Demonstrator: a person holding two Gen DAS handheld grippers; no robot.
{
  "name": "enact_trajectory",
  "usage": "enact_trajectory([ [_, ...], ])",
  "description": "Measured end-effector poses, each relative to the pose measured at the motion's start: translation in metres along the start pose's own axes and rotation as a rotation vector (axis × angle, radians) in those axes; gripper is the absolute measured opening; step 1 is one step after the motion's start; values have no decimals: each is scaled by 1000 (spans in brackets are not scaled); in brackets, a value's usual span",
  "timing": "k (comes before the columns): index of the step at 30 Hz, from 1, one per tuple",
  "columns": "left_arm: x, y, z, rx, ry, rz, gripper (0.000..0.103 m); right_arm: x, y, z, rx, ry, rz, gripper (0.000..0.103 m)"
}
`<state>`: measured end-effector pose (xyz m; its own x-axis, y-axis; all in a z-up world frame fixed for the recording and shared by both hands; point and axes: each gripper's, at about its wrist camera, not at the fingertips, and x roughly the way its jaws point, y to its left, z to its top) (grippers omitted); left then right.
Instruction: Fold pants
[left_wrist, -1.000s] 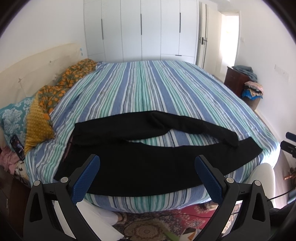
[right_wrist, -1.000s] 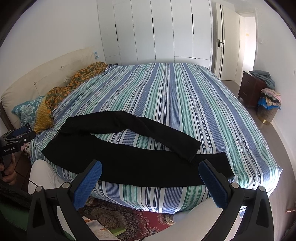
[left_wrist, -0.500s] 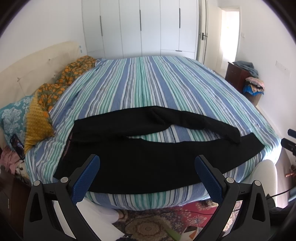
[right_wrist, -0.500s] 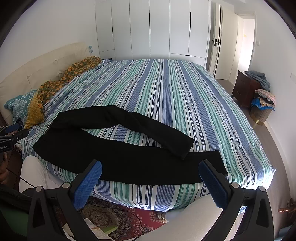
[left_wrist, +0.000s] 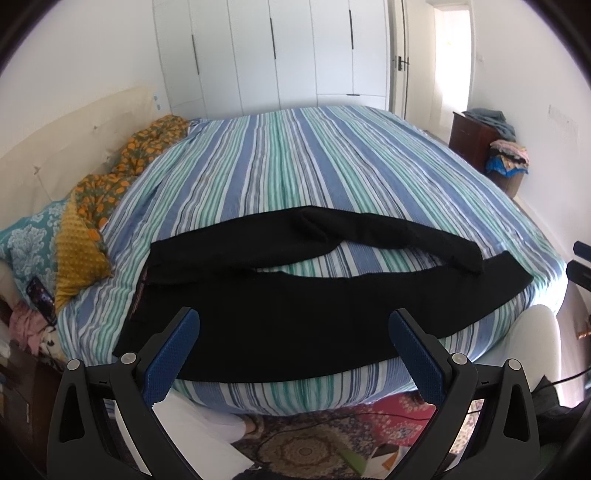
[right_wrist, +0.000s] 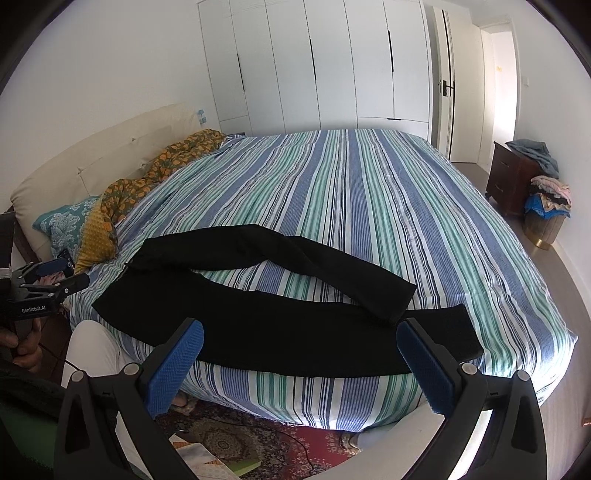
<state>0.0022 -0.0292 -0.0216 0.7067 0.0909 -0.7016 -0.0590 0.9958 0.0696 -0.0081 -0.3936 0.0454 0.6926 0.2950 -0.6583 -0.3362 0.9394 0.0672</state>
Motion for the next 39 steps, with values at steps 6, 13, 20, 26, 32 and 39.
enact_trajectory([
  [6, 1, 2, -2, -6, 1, -2, 102, 1, 9, 1, -29, -2, 9, 103],
  [13, 5, 3, -5, -16, 16, -3, 102, 7, 13, -2, -37, 21, 21, 103],
  [20, 8, 4, -7, -19, 31, 5, 102, 13, 17, -5, -44, 32, 36, 103],
  [26, 7, 2, -7, -14, 25, 1, 102, 14, 16, -5, -24, 31, 58, 103],
  [32, 12, 2, -6, -22, 30, -21, 102, 17, 15, -3, 14, 39, 71, 103],
  [39, 12, -5, -2, -5, 18, -41, 102, 18, 39, 1, -29, 2, 134, 103],
])
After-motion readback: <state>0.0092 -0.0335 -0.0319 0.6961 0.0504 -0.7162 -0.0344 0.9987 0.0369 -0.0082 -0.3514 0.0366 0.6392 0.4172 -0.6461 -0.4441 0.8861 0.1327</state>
